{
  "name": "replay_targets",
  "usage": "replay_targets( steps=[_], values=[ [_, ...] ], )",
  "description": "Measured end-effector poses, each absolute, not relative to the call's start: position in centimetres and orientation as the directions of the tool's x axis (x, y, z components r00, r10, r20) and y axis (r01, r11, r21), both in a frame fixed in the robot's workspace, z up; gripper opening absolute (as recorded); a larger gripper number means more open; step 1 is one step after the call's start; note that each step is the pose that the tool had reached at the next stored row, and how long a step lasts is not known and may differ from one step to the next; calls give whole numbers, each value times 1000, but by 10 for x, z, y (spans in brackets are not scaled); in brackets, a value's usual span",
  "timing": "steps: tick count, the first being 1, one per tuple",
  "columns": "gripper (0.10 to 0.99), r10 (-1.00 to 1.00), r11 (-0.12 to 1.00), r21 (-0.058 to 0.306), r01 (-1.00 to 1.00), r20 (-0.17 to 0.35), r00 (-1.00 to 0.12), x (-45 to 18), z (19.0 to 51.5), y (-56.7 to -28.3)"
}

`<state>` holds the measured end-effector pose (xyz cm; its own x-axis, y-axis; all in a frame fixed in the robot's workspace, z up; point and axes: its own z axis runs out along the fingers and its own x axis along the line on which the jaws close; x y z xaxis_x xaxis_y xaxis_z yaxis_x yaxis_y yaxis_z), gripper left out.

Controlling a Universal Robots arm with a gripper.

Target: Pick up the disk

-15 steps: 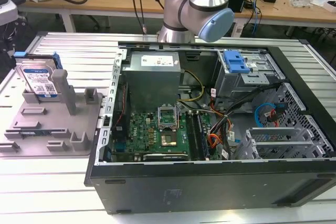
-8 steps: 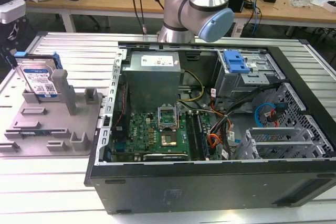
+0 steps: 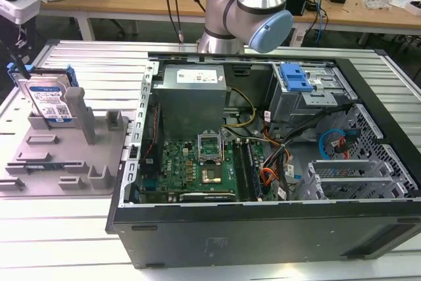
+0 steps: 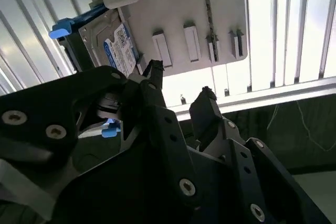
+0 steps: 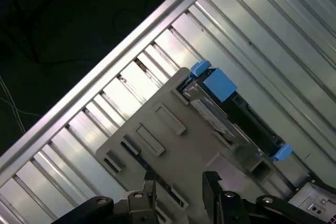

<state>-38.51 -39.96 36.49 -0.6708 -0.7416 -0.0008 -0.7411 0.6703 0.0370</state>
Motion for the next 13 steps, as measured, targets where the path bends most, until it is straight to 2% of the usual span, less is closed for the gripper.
replay_targets(
  steps=[6,8,9,13],
  values=[
    [482,-830,558,36,-829,-2,-558,-385,365,-400],
    [494,-858,513,36,-858,-2,-514,-385,365,-400],
    [557,-875,484,36,-875,-2,-484,-385,365,-400],
    [557,-915,404,33,-914,-3,-404,-385,365,-400]
  ],
)
